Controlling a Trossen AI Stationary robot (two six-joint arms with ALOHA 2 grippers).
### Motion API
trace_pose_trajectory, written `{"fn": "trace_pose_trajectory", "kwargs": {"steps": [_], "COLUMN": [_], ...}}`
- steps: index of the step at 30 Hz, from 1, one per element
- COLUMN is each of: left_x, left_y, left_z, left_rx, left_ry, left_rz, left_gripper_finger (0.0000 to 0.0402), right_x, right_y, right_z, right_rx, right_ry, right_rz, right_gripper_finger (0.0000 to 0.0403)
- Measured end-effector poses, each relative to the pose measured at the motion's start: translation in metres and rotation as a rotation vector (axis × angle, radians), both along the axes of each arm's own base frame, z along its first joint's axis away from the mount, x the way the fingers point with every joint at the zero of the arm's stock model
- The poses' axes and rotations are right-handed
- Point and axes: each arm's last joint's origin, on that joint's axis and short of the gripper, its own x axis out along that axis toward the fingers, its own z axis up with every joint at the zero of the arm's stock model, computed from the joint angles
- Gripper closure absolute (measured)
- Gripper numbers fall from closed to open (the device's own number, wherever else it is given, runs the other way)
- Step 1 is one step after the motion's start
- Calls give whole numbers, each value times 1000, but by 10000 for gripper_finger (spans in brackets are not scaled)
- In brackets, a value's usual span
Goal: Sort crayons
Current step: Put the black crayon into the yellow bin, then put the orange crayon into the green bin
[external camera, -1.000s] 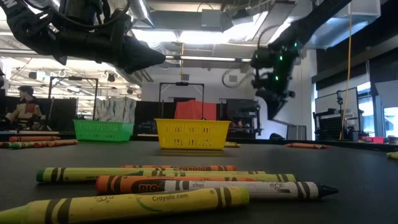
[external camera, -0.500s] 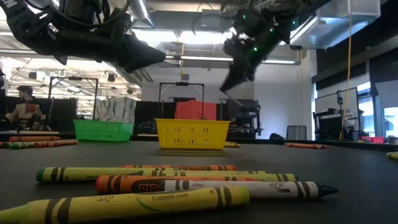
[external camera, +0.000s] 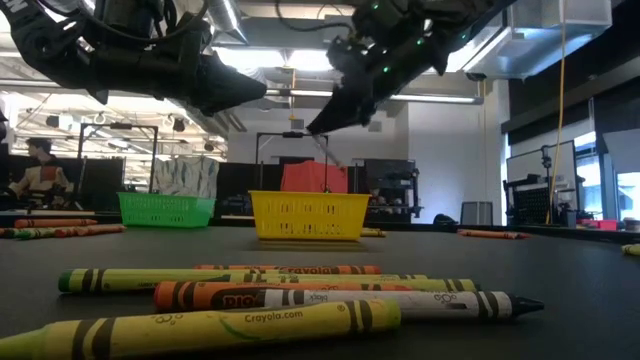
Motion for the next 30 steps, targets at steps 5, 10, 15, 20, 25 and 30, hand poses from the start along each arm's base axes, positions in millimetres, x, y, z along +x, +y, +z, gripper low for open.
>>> {"fn": "trace_pose_trajectory", "kwargs": {"steps": [5, 10, 15, 20, 25, 30], "left_x": [0, 0, 0, 0, 0, 0], "left_y": [0, 0, 0, 0, 0, 0], "left_z": [0, 0, 0, 0, 0, 0], "left_rx": [0, 0, 0, 0, 0, -1], "left_ry": [1, 1, 1, 2, 2, 1], "left_rz": [-1, 0, 0, 0, 0, 0], "left_gripper_finger": [298, 298, 298, 298, 298, 298], "right_x": [10, 14, 15, 12, -8, -41], "right_y": [10, 12, 10, 11, 15, 21], "right_z": [-19, -34, -41, -35, -10, 15], "right_rx": [10, 22, 39, 38, 25, 23], "right_ry": [42, 82, 105, 105, 156, 271], "right_rz": [31, 35, 2, 8, 31, 21], "right_gripper_finger": [381, 381, 363, 311, 284, 282]}}
